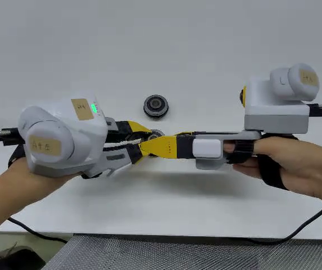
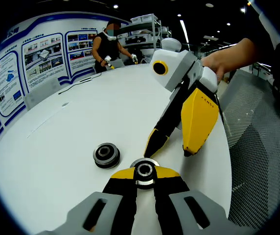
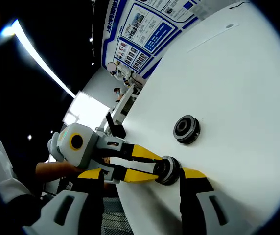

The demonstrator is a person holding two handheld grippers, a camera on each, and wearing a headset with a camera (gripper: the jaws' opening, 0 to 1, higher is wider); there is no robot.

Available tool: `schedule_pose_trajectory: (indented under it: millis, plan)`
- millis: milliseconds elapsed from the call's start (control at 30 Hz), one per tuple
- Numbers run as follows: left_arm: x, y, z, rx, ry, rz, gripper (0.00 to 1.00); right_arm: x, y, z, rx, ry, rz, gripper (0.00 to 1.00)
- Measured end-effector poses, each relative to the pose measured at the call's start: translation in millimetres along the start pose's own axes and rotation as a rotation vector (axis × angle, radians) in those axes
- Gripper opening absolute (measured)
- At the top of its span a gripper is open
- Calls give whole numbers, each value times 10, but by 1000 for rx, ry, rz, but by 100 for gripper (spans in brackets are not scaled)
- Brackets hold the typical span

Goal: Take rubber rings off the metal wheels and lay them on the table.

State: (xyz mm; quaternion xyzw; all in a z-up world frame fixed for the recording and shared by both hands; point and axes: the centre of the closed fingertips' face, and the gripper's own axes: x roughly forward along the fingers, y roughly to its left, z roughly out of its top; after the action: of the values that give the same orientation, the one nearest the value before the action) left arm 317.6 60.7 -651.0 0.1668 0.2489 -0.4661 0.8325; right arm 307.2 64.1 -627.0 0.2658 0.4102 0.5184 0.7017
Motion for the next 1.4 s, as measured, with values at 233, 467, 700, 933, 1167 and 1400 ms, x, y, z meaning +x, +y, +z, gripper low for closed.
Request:
schedule_pose_trajectory:
  millis: [233,467,700,933,1167,1400]
  plan:
    - [0,2,0,-1,0,-1,12,96,-5,-7,9,13,10,66]
    - [3,3,0,-1,-1,-2,12,95,17,-2,11,16,18,66]
    - [4,-2,1,0,-2,-5,12,58,57,-32,15,21,30,68]
    - [3,-2,2,1,-1,-5,12,8,52,-6,15,5,24,65]
    - [2,-3,4,0,0,-4,12,27,44,-30,12,10,18,64]
    - [1,-1,4,0,-1,-5,12,39,47,-28,17,12,20,65]
